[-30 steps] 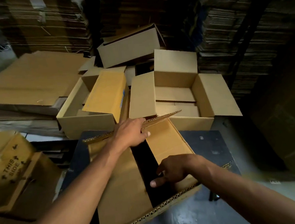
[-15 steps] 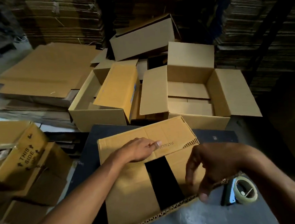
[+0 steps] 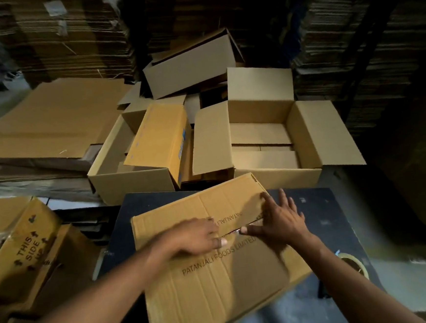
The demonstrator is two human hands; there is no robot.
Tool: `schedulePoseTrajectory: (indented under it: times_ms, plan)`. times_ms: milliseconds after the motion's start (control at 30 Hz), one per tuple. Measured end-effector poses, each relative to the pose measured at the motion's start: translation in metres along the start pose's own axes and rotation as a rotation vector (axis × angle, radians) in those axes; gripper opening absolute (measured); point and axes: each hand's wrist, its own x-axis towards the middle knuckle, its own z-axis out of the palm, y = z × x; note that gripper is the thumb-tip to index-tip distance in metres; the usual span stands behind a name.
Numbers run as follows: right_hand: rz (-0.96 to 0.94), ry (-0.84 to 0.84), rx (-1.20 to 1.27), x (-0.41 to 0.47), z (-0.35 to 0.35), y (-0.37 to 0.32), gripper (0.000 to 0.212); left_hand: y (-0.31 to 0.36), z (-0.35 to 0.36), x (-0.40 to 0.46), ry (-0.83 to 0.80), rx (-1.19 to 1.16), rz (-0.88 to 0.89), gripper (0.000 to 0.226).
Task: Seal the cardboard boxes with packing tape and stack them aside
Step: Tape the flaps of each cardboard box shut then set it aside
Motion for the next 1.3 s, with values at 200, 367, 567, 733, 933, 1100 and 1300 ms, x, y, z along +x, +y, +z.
schedulePoseTrajectory:
  times_ms: [200,367,567,733,933,1100,1300]
  plan:
    - [0.077,0.147,0.231,-0.018,0.019,0.028,0.128,0.025,0.092,0.009,0.308,0.143,-0.065,0.091]
    - [0.132,0.257,0.343,-0.055,0.035,0.061,0.111,0.030,0.116,0.020,0.414,0.248,0.037,0.085]
    - [0.169,0.150,0.909,-0.065,0.012,0.107,0.044,0.038,0.122,0.036,0.560,0.196,0.062,0.098]
    - [0.130,0.128,0.939,-0.066,0.024,0.131,0.023,0.055,0.113,0.059,0.713,0.308,0.038,0.076]
    - [0.180,0.034,0.144,-0.028,0.045,0.218,0.054,0.088,0.103,0.065,0.758,0.348,-0.053,0.092]
    - [-0.055,-0.206,-0.454,-0.006,0.053,0.259,0.064,0.085,0.112,0.073,0.779,0.137,0.002,0.073]
    - [-0.012,-0.125,-0.397,0.017,0.041,0.279,0.031,0.093,0.112,0.073,0.755,0.060,0.010,0.089]
